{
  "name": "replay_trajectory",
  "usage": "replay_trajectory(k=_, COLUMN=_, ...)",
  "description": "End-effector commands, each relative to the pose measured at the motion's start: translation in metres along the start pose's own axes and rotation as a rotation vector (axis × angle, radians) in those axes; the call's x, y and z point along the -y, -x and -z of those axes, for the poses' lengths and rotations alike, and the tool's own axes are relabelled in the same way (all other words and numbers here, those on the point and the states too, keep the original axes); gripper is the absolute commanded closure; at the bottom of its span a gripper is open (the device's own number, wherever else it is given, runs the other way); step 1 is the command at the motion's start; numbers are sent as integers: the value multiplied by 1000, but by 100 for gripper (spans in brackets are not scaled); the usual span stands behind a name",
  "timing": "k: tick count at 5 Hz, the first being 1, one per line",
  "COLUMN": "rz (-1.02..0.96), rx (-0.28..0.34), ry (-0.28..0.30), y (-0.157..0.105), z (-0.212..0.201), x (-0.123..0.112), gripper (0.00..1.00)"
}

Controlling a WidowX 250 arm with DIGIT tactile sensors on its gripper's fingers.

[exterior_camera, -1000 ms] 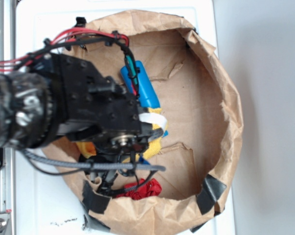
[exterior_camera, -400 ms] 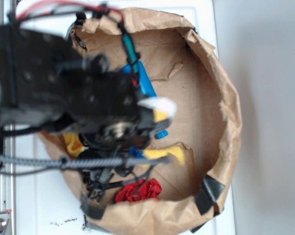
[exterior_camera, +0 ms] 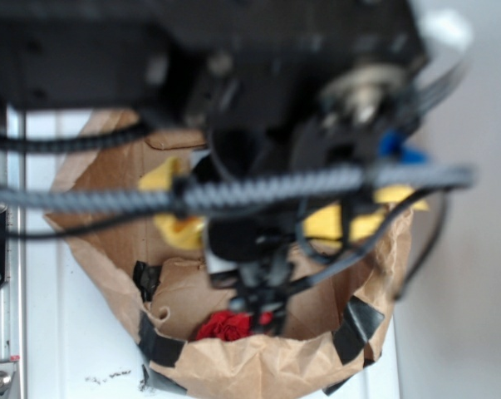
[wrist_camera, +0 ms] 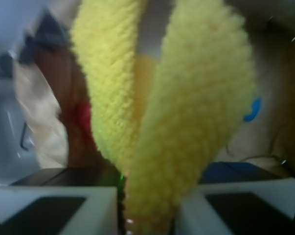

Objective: Grab the yellow cloth.

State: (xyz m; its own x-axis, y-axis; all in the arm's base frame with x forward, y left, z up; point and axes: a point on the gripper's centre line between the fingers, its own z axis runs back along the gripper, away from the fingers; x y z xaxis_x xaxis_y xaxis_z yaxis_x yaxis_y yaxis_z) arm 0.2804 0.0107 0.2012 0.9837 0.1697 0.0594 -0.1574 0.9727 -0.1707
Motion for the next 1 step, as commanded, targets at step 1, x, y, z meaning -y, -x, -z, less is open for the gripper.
replay_trajectory(k=1, rz=-36, rx=54, ry=35, y=-9, z=-35, x=-17, gripper=100)
